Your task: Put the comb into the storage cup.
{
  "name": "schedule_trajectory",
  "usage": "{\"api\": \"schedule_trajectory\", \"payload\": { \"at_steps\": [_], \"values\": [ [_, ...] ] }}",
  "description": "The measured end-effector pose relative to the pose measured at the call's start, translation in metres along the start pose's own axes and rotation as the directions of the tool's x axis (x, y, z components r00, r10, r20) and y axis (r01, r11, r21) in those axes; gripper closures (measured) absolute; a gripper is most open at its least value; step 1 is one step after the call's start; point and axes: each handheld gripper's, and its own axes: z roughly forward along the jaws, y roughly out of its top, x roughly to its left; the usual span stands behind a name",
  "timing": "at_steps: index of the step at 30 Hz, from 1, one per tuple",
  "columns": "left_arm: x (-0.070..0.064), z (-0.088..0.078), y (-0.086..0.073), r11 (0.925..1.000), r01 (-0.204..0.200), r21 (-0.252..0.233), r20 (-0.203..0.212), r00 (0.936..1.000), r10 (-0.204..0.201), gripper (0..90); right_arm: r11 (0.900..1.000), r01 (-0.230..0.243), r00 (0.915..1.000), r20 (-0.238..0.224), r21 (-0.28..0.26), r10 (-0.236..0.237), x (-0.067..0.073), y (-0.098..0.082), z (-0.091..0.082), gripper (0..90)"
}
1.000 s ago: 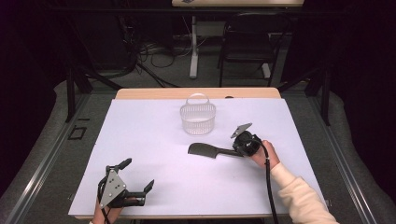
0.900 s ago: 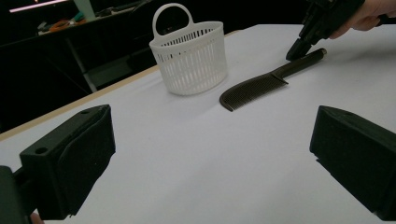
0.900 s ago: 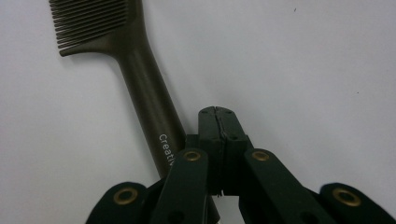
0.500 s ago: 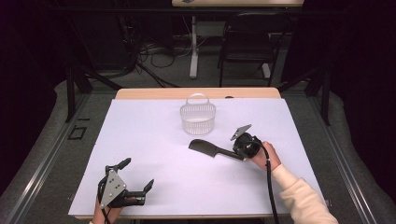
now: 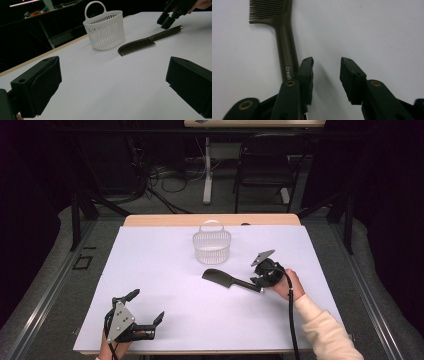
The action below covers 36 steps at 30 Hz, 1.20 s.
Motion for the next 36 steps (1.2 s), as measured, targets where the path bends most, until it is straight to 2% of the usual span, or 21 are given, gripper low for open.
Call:
{"api": "schedule_trajectory", "payload": {
  "at_steps": [5, 7, 14, 18, 22, 23, 26, 28, 30, 36],
  "values": [
    [0.000, 0.000, 0.000, 1.0000, -0.001, -0.003, -0.002, 1.0000, 0.001, 0.1, 1.000, -0.014, 0.9999, 0.004, -0.019, 0.014, -0.005, 0.000, -0.008, 48.0],
    [0.000, 0.000, 0.000, 1.0000, -0.004, -0.001, 0.000, 1.0000, 0.004, 0.1, 0.999, -0.020, 0.9997, 0.013, -0.032, 0.021, -0.007, 0.000, -0.012, 40.1],
    [0.000, 0.000, 0.000, 1.0000, -0.006, 0.002, 0.000, 1.0000, 0.006, 0.1, 1.000, -0.010, 0.9999, 0.009, -0.021, 0.011, -0.007, 0.003, -0.016, 25.6],
    [0.000, 0.000, 0.000, 1.0000, -0.004, 0.004, 0.000, 1.0000, 0.004, 0.1, 1.000, 0.010, 1.0000, -0.001, -0.008, -0.010, -0.005, 0.005, -0.018, 22.9],
    [0.000, 0.000, 0.000, 1.0000, -0.004, 0.008, -0.008, 1.0000, 0.004, 0.1, 0.999, 0.035, 0.9991, -0.024, 0.001, -0.035, -0.002, 0.007, -0.023, 15.7],
    [0.000, 0.000, 0.000, 0.9999, -0.006, 0.008, -0.007, 1.0000, 0.006, 0.1, 1.000, 0.030, 0.9993, -0.023, -0.009, -0.030, 0.000, 0.007, -0.023, 15.2],
    [0.000, 0.000, 0.000, 1.0000, -0.007, 0.007, -0.004, 1.0000, 0.007, 0.1, 0.999, 0.053, 0.9983, -0.025, -0.007, -0.053, 0.001, 0.009, -0.025, 13.8],
    [0.000, 0.001, 0.000, 0.9999, -0.008, 0.008, -0.004, 1.0000, 0.008, 0.1, 0.999, 0.044, 0.9987, -0.024, -0.012, -0.044, 0.003, 0.009, -0.025, 13.0],
    [0.000, 0.000, 0.000, 0.9999, -0.007, 0.008, -0.004, 1.0000, 0.007, 0.1, 0.998, 0.058, 0.9980, -0.024, -0.013, -0.059, 0.003, 0.010, -0.025, 9.4],
    [0.000, 0.000, 0.000, 0.9999, -0.007, 0.009, -0.006, 1.0000, 0.007, 0.1, 0.998, 0.059, 0.9976, -0.036, -0.003, -0.059, 0.006, 0.012, -0.026, 2.9]
  ]
}}
